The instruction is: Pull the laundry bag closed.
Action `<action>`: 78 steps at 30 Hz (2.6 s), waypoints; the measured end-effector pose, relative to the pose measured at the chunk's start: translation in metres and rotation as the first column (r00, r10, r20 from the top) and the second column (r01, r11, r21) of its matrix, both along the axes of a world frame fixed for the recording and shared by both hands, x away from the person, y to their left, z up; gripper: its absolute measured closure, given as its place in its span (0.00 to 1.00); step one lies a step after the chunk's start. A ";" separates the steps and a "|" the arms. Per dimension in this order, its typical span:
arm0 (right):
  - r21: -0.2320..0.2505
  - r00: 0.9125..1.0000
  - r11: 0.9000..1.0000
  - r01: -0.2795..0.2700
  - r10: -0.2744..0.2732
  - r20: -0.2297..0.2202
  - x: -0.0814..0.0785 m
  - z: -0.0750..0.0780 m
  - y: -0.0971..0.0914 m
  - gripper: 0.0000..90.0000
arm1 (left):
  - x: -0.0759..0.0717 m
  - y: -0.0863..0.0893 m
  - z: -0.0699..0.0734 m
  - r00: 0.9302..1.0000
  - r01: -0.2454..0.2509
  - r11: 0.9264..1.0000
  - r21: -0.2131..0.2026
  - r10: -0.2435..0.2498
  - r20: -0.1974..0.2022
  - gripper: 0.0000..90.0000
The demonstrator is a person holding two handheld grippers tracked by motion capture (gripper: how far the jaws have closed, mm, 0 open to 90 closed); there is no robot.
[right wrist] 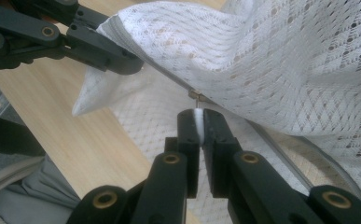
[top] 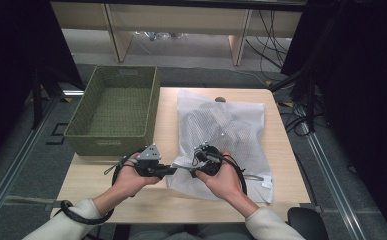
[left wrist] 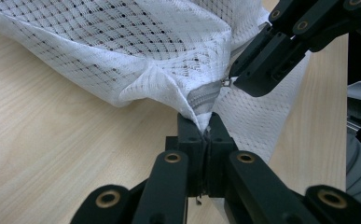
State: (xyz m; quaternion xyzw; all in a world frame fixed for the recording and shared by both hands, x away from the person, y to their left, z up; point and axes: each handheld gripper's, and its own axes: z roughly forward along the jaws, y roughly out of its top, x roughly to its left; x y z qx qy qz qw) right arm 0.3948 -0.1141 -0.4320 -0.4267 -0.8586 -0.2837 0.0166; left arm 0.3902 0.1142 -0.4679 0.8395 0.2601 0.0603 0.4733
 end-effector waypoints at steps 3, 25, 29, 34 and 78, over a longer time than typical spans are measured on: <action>-0.003 1.000 1.000 -0.001 0.001 0.005 0.000 0.001 0.000 0.97 | 0.000 0.000 0.000 1.000 0.004 1.000 0.002 -0.004 0.006 0.98; 0.003 1.000 1.000 0.021 -0.021 -0.019 0.000 0.000 -0.005 0.97 | 0.000 0.003 0.003 1.000 0.001 1.000 -0.001 -0.001 0.005 0.98; 0.001 1.000 1.000 -0.003 0.003 -0.003 0.002 -0.002 -0.009 0.97 | 0.000 0.003 0.003 1.000 -0.009 1.000 -0.019 0.009 -0.003 0.98; 0.001 1.000 1.000 -0.001 0.001 -0.004 0.002 -0.001 -0.010 0.97 | -0.001 0.003 0.002 1.000 -0.013 1.000 -0.012 0.012 -0.011 0.98; -0.022 0.998 0.999 0.048 -0.048 -0.036 0.000 -0.003 -0.024 0.97 | 0.000 0.008 0.004 1.000 -0.006 1.000 -0.010 0.006 -0.003 0.98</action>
